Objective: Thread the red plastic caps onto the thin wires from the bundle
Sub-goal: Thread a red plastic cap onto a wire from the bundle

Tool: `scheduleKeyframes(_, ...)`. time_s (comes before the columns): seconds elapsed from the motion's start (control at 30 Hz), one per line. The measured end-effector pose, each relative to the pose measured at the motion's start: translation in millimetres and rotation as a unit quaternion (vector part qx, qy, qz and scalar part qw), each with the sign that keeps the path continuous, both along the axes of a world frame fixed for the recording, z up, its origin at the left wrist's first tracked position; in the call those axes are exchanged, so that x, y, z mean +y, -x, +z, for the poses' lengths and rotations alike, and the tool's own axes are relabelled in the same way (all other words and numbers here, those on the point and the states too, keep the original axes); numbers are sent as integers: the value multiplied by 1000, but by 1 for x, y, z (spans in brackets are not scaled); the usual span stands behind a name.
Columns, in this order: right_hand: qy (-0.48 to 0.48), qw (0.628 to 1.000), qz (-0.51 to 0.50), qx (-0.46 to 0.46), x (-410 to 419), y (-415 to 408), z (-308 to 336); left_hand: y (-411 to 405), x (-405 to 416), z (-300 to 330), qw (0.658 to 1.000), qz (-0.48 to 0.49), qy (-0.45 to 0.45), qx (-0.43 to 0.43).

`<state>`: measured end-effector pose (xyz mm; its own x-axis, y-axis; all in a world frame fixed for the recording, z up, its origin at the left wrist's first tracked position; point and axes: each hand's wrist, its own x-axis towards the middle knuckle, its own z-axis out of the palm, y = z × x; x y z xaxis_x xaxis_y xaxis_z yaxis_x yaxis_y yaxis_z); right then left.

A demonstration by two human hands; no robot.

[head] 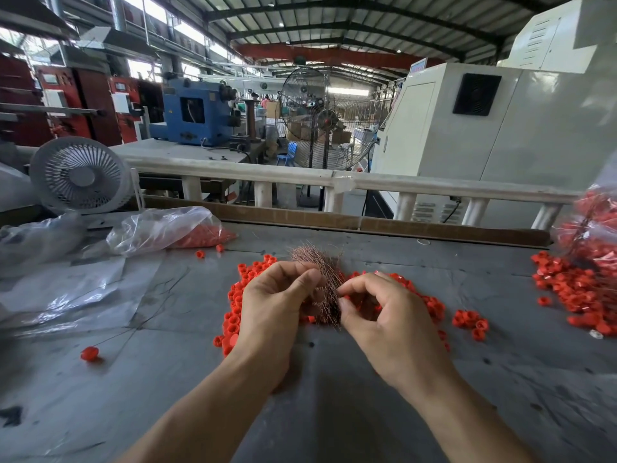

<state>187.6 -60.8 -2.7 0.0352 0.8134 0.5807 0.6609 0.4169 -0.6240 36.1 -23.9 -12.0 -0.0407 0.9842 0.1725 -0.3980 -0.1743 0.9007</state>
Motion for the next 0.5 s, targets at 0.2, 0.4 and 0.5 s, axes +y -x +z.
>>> scheduleKeyframes(0.2,5,1000,-10,-5,1,-3,-2,1,1,-1,1000,16,2,2)
scheduleKeyframes(0.4,12,1000,-11,-20,3,-2,-5,2,2,-2,1000,19,9,0)
scheduleKeyframes(0.5,17,1000,-12,-16,4,-4,-6,2,1,-1,1000,10,14,-1)
